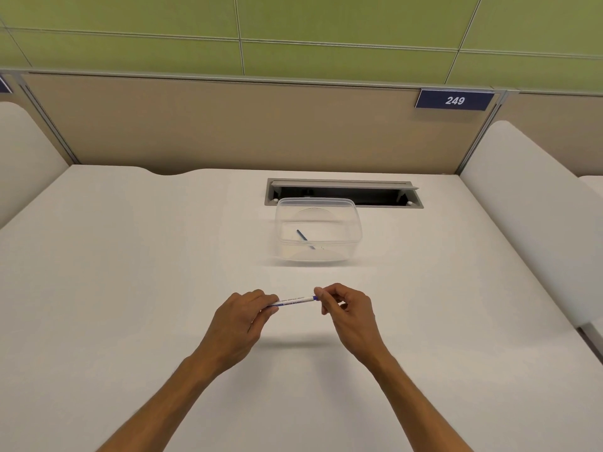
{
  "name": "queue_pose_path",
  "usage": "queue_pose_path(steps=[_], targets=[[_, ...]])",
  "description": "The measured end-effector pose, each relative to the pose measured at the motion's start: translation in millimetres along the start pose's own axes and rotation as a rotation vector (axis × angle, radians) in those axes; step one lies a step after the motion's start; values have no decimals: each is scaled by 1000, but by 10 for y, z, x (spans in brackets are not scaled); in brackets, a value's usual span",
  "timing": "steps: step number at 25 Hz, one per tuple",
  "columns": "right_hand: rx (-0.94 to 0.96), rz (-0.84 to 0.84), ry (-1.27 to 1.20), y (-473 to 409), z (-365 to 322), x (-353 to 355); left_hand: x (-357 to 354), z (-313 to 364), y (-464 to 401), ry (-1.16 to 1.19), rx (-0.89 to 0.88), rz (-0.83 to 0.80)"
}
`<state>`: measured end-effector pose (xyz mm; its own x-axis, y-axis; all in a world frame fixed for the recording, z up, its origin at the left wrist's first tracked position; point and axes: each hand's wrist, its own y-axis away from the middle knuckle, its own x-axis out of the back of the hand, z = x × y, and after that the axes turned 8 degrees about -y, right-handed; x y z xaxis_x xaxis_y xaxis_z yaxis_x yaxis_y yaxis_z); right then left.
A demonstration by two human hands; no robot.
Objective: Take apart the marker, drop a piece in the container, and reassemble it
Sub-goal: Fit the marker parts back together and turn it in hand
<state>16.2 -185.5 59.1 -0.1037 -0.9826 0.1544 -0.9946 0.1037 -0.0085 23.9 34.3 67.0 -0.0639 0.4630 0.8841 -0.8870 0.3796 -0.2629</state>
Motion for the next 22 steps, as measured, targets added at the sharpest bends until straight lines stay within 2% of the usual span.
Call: queue_pose_path(steps=[3, 9, 17, 22], targets=[[-11, 30, 70, -5, 2, -27, 3, 24, -5, -17, -28, 8], [-30, -29, 110, 10, -51, -24, 43, -9, -7, -54, -77, 9], [214, -82, 219, 95, -95, 14, 110, -123, 1, -31, -59, 28], [280, -79, 254, 87, -94, 14, 118, -117, 9, -5, -64, 35]])
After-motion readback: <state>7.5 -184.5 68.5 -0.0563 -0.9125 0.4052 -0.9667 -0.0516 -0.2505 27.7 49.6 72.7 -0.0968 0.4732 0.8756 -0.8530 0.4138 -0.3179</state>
